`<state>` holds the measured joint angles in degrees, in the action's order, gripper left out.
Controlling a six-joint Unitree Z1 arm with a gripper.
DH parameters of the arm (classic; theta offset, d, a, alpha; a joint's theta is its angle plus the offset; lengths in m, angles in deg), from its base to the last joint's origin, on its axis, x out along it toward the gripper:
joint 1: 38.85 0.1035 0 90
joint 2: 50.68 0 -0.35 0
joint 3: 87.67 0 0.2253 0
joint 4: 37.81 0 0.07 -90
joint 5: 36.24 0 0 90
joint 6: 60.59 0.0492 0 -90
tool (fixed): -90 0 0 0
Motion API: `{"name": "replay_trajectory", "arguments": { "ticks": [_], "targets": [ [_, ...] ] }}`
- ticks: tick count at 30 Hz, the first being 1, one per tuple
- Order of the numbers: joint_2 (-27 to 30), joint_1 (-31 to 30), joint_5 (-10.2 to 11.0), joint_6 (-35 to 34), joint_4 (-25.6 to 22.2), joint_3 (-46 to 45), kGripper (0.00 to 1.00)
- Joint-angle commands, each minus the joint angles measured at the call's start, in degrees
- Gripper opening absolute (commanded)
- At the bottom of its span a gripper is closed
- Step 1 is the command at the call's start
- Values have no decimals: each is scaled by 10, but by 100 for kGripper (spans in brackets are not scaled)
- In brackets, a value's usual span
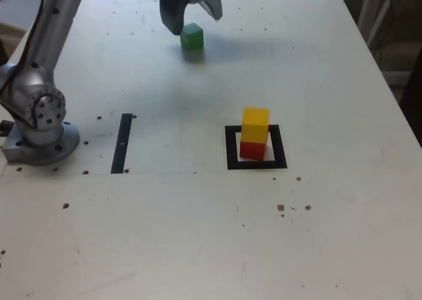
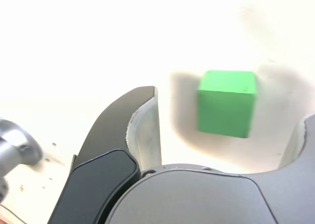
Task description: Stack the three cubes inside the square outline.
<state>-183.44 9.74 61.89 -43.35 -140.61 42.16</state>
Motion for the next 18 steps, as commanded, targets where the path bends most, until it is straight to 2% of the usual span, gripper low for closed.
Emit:
{"name": "replay_trajectory", "arguments": {
  "ticks": [1, 9, 18],
  "targets": [
    [-10, 1, -4, 2, 0, 9, 94],
    [-14, 2, -10, -1, -4, 10, 93],
    [-24, 13, -17, 10, -1, 9, 99]
  ]
}}
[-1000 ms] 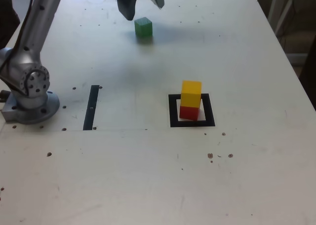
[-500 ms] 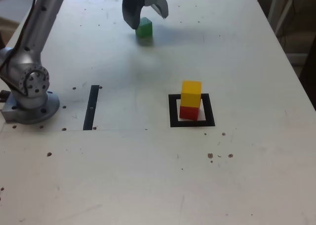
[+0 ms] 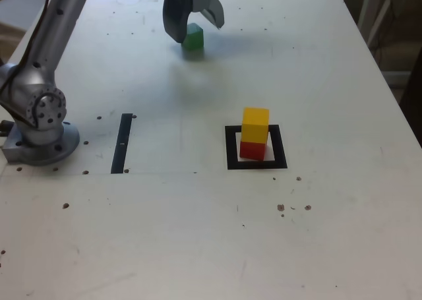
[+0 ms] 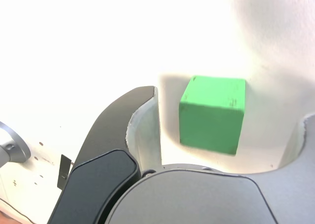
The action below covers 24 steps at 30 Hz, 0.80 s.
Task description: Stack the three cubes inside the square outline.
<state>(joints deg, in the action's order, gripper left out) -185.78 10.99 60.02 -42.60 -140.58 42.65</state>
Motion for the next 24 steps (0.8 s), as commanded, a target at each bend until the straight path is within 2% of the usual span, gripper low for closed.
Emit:
{"name": "replay_trajectory", "arguments": {
  "ticks": [1, 18, 20, 24],
  "targets": [
    [-1, 1, 3, 5, -1, 6, 99],
    [-15, -4, 31, -5, -7, 23, 78],
    [-14, -5, 35, -11, -6, 21, 73],
    [-9, -6, 44, -23, -3, 14, 54]
  ]
}}
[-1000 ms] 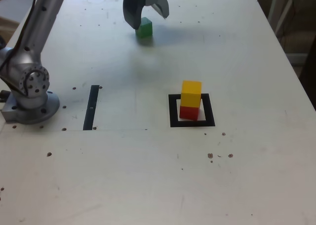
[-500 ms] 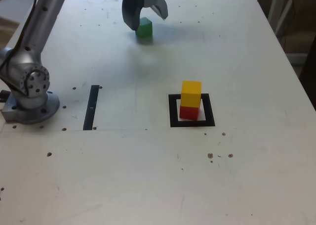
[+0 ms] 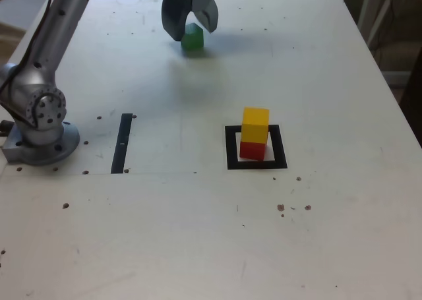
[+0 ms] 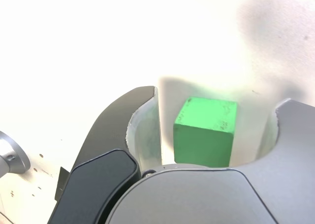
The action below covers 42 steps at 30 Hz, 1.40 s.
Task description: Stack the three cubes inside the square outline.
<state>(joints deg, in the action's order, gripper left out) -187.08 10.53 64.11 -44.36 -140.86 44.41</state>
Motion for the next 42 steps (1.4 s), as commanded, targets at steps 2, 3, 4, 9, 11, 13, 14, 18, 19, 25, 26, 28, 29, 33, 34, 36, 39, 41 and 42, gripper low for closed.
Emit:
{"name": "replay_trajectory", "arguments": {
  "ticks": [2, 3, 4, 9, 11, 13, 14, 18, 19, 25, 26, 28, 29, 33, 34, 36, 39, 41, 42],
  "targets": [
    [8, -2, 6, -11, 1, -9, 46],
    [10, -3, 7, -13, 1, -11, 43],
    [11, -3, 7, -14, 2, -13, 41],
    [14, -3, 6, -15, 4, -17, 33],
    [14, -3, 4, -15, 4, -17, 29],
    [14, -3, 3, -16, 4, -16, 24],
    [14, -3, 2, -16, 3, -16, 21],
    [14, -4, 4, -17, 2, -16, 12],
    [13, -4, 5, -17, 2, -16, 10],
    [14, -10, 18, -15, -8, -13, 1],
    [15, -11, 21, -15, -11, -11, 1],
    [19, -14, 27, -15, -16, -7, 0],
    [21, -16, 29, -14, -19, -6, 0],
    [38, -32, 34, -8, -34, 1, 0],
    [43, -39, 35, -5, -36, 1, 0],
    [56, -57, 35, -1, -38, -2, 0],
    [84, -92, 33, -2, -32, -14, 1],
    [113, -124, 33, -5, -24, -24, 0],
    [125, -138, 33, -6, -22, -28, 0]
  ]
}}
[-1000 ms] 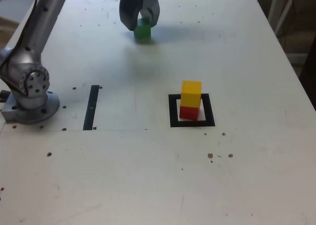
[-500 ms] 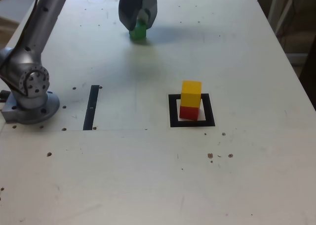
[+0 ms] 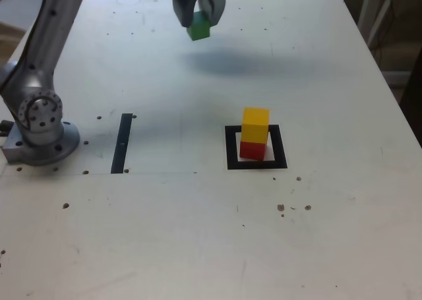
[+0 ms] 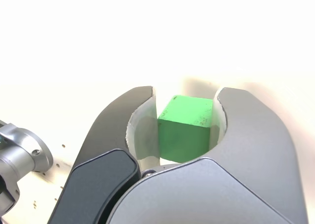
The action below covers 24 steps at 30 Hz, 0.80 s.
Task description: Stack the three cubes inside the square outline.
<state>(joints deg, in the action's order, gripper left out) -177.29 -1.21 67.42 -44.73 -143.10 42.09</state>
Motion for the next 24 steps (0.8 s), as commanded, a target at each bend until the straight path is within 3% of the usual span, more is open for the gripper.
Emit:
{"name": "replay_trajectory", "arguments": {
  "ticks": [1, 7, 15, 24],
  "targets": [
    [40, -34, 0, -2, 3, -7, 0],
    [90, -113, -1, -3, 6, -39, 0],
    [151, -226, -23, -45, -1, -101, 0],
    [165, -373, -35, -122, -4, -114, 0]
  ]
}}
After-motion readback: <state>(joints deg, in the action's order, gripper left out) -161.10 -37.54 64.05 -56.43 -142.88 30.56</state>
